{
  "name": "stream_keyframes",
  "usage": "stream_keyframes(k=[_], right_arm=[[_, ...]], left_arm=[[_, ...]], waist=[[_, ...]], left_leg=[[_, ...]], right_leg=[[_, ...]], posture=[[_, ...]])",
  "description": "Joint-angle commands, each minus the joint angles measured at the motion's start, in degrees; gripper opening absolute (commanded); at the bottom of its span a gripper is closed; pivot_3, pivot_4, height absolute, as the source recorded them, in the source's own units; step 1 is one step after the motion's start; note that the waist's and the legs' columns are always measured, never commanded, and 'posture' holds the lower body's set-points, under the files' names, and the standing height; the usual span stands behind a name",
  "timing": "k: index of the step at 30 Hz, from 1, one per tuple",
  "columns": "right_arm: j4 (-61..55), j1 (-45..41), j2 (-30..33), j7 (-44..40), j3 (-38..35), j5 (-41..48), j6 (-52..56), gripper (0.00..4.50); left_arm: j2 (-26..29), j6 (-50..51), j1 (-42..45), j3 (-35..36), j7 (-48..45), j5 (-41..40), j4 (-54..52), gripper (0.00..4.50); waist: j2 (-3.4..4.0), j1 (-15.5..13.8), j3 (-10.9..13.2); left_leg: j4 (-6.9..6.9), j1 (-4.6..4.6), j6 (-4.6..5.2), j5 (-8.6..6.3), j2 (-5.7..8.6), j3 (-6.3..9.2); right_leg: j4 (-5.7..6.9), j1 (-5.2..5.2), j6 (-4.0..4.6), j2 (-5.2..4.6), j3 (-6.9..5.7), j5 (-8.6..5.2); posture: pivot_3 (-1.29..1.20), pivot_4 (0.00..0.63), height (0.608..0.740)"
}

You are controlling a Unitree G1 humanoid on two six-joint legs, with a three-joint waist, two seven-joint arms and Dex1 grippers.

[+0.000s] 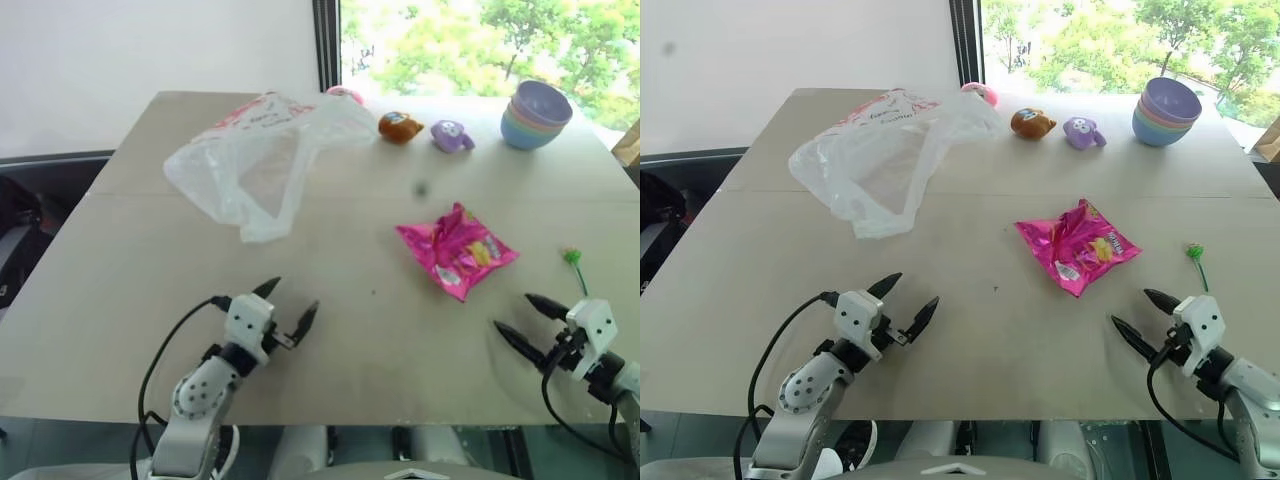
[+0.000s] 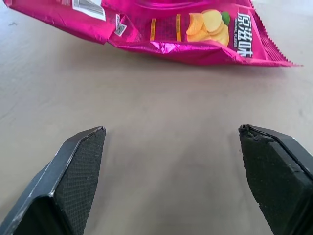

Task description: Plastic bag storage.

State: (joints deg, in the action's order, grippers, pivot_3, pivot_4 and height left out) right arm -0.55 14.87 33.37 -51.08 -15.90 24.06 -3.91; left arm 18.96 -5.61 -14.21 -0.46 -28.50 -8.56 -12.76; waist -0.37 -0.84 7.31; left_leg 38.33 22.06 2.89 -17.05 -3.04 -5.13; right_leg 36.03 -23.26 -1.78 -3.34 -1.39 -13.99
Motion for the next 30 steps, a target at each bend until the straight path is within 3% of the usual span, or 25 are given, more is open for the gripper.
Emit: stream_keyframes(k=[1, 4, 8, 13, 20, 24, 30], right_arm=[[-0.36, -0.55, 0.04, -0.68, -0.28, 0.17, -0.75, 4.40], [-0.33, -0.71, -0.16, -1.23, -0.26, 0.53, -1.07, 4.40], [-6.37, 4.09, 4.44, -8.24, 2.39, -0.96, -2.48, 4.40], [-20.10, 6.87, 5.80, -9.50, 3.07, 6.68, 4.02, 4.40], [-33.90, -2.33, 5.93, 0.21, 2.51, 16.34, 15.70, 4.40], [-34.39, -7.81, 5.17, 4.31, 2.91, 15.48, 17.58, 4.40], [-33.65, -8.53, 4.81, 4.37, 3.58, 13.83, 17.31, 4.40]], left_arm=[[0.23, -2.25, 0.28, 0.80, 0.15, -0.04, -1.19, 4.50], [-0.27, -2.71, 0.97, 1.88, 0.93, -1.13, -2.94, 4.50], [-4.28, -1.68, 2.46, 4.80, 9.32, 1.05, -7.70, 4.50], [-5.60, -1.79, 4.28, 4.19, 13.23, 5.77, -12.24, 4.50], [-6.13, 0.51, 9.83, 6.28, 18.44, 9.52, -12.36, 4.50], [-6.52, 1.03, 11.44, 6.93, 20.76, 10.79, -11.70, 4.50], [-7.68, 2.45, 16.94, 6.66, 23.75, 12.29, -7.02, 4.50]], waist=[[0.00, -0.01, 0.00], [0.00, -0.03, 0.00], [0.02, -0.20, 0.02], [-0.02, 0.12, 0.04], [-0.28, 0.07, 0.20], [-0.38, -0.06, 0.25], [-0.43, -0.16, 0.28]], left_leg=[[0.00, 0.00, 0.00, 0.00, 0.00, 0.00], [0.01, 0.00, 0.00, 0.00, 0.00, 0.00], [0.06, 0.00, 0.00, 0.00, 0.00, -0.01], [0.08, -0.18, 0.00, 0.00, -0.03, -0.02], [0.29, -0.28, -0.02, 0.01, -0.05, -0.03], [0.36, -0.26, -0.02, 0.01, -0.03, -0.04], [0.40, -0.19, -0.03, 0.02, -0.01, -0.04]], right_leg=[[0.00, 0.00, -0.11, 0.01, 0.00, 0.07], [0.02, 0.00, -0.12, 0.01, 0.00, 0.07], [0.06, 0.01, -0.14, 0.01, 0.06, 0.08], [0.13, 0.15, -0.15, 0.08, 0.17, 0.09], [0.50, 0.14, -0.11, 0.14, 0.28, 0.07], [0.58, 0.12, -0.12, 0.16, 0.32, 0.08], [0.59, 0.11, -0.14, 0.14, 0.28, 0.09]], posture=[[0.00, 0.150, 0.740], [0.00, 0.150, 0.740], [0.00, 0.150, 0.740], [0.00, 0.150, 0.740], [0.00, 0.150, 0.740], [0.00, 0.150, 0.740], [0.00, 0.150, 0.740]])
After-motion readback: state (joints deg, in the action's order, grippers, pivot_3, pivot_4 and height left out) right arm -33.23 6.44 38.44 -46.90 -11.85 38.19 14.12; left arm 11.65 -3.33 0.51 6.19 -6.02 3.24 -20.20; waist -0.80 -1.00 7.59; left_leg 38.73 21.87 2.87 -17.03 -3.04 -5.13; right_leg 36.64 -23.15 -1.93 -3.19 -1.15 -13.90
